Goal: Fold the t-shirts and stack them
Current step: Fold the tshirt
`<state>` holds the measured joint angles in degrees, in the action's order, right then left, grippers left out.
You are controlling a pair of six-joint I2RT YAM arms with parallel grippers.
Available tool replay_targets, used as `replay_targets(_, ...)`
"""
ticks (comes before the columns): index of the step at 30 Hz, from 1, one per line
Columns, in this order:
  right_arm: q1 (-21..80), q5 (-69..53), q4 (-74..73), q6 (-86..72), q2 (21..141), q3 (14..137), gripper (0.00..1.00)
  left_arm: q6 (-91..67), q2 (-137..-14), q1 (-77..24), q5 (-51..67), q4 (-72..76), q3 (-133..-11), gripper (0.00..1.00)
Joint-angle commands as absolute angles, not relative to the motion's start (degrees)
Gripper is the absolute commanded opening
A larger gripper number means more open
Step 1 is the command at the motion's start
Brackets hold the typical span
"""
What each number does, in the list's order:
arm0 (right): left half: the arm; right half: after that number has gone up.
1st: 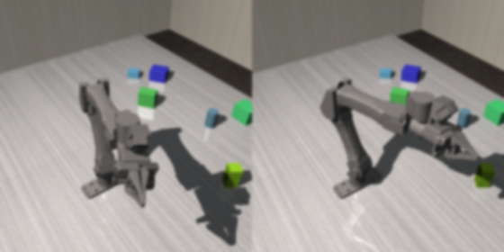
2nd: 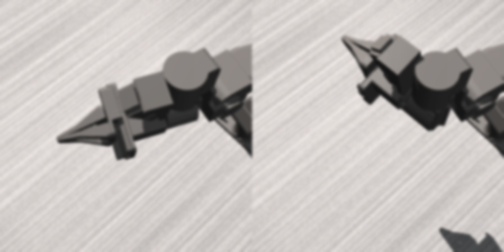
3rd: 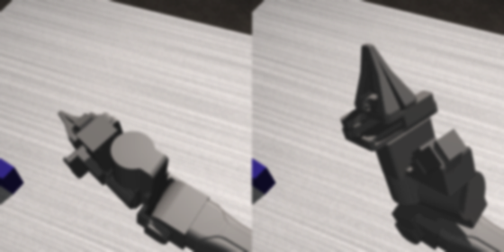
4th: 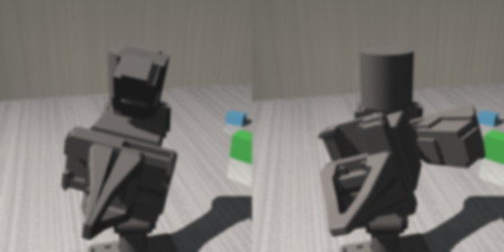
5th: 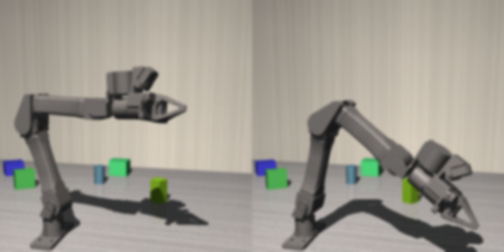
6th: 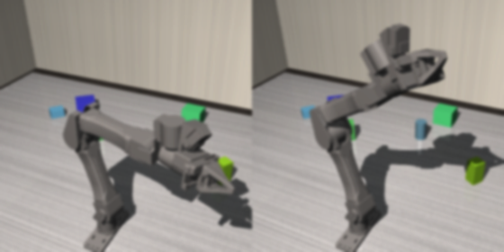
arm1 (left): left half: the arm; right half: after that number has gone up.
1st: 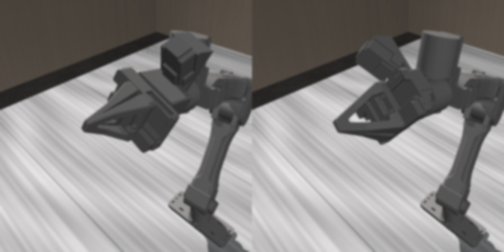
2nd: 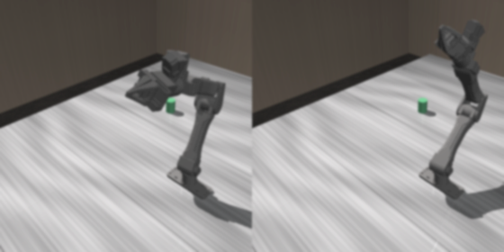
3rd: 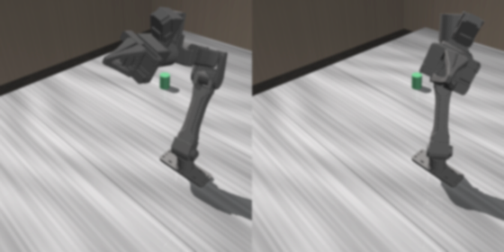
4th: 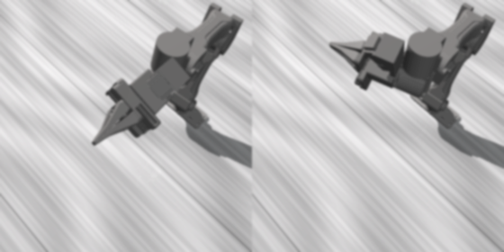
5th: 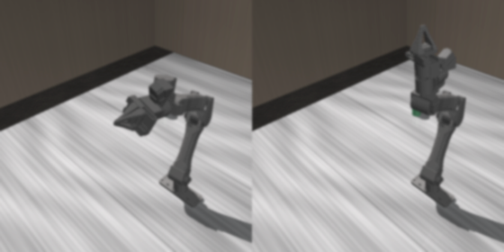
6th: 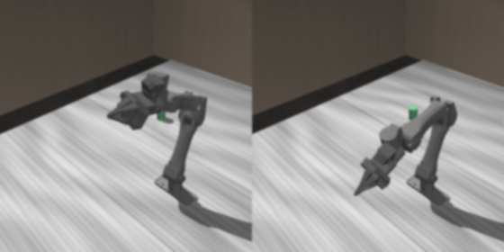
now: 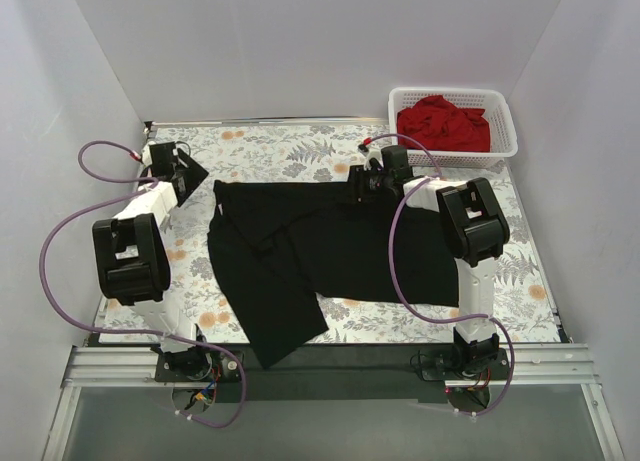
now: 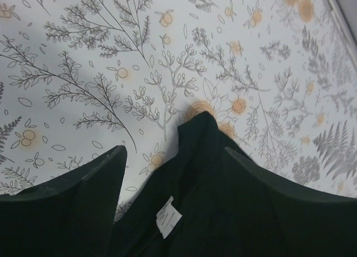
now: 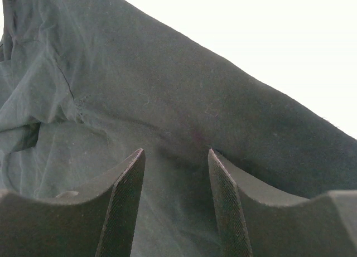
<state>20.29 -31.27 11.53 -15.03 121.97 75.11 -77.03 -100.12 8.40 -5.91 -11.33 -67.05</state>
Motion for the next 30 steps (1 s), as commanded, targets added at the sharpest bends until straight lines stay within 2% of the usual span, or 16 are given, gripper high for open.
replay_targets(1, 18.2, -26.1, 3.6, -13.6, 123.1, 73.5, 0.49, -73.7, -100.5, 8.2, -0.8, -10.0, -66.0, 0.63)
replay_targets(10, 17.0, -26.5, 3.4, -14.0, 124.0, 74.0, 0.49, -70.6, -105.7, 7.7, 4.2, -11.9, -66.7, 0.53)
replay_targets(13, 16.3, -26.8, 3.3, -14.4, 124.1, 73.9, 0.49, -69.7, -107.4, 6.9, 4.1, -11.7, -69.0, 0.54)
replay_targets(18, 16.1, -26.9, 2.7, -13.9, 124.1, 73.7, 0.49, -68.5, -110.4, 6.2, 4.4, -11.7, -73.5, 0.60)
replay_targets(23, 15.7, -27.2, 2.4, -13.4, 124.0, 73.6, 0.49, -67.7, -113.2, 6.2, 6.4, -11.0, -76.8, 0.59)
replay_targets(27, 15.5, -27.3, 2.4, -13.2, 123.9, 73.3, 0.49, -66.7, -115.2, 5.1, 6.3, -11.2, -78.2, 0.52)
replay_targets(28, 15.3, -27.4, 2.4, -13.2, 123.8, 73.2, 0.49, -66.4, -115.7, 4.8, 5.7, -11.2, -78.3, 0.47)
replay_targets(30, 15.0, -27.6, 2.4, -13.2, 123.8, 73.2, 0.49, -65.0, -116.1, 3.6, 4.8, -11.2, -78.4, 0.46)
